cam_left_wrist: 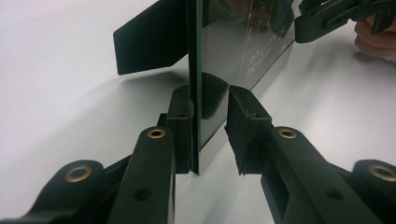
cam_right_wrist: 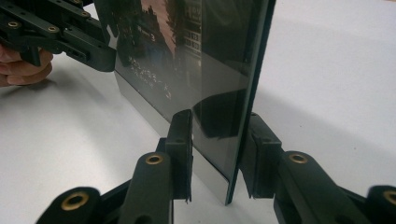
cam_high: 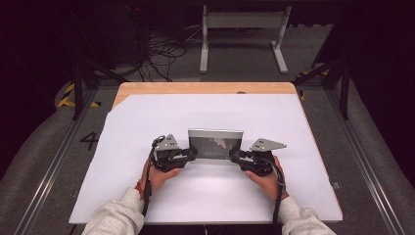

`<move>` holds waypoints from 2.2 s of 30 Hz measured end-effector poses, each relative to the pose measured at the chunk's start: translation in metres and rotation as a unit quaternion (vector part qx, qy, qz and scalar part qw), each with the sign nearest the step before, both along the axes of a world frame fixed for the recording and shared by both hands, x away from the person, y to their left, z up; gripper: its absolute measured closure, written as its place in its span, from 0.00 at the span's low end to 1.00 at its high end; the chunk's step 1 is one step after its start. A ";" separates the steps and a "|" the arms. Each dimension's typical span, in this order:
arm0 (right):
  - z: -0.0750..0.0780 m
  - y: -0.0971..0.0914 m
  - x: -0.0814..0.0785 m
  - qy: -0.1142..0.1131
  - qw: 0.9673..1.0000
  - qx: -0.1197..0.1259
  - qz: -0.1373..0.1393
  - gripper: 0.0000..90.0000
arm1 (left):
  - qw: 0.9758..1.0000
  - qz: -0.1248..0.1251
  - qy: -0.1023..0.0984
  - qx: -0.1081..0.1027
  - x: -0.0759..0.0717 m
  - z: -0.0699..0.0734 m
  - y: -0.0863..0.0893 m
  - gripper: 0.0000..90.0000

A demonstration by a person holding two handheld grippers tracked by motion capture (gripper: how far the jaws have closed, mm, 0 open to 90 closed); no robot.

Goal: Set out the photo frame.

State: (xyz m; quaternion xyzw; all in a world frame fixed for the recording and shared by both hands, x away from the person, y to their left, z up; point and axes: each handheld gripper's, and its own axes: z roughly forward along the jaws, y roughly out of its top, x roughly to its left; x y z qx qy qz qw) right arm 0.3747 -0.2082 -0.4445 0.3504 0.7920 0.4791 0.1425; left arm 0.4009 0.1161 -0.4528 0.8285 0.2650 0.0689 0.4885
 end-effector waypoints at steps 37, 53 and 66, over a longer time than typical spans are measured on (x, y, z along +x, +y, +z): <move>0.000 -0.006 -0.004 0.025 1.000 0.009 0.002 0.81 | 1.000 -0.008 0.028 0.001 -0.001 0.001 0.009 0.86; 0.003 -0.002 -0.007 0.000 1.000 -0.026 -0.005 0.75 | 1.000 -0.001 -0.009 0.016 -0.007 0.007 0.012 0.83; 0.012 -0.001 -0.014 -0.031 0.998 -0.056 0.003 0.73 | 0.996 0.006 -0.057 0.065 -0.016 0.015 0.015 0.72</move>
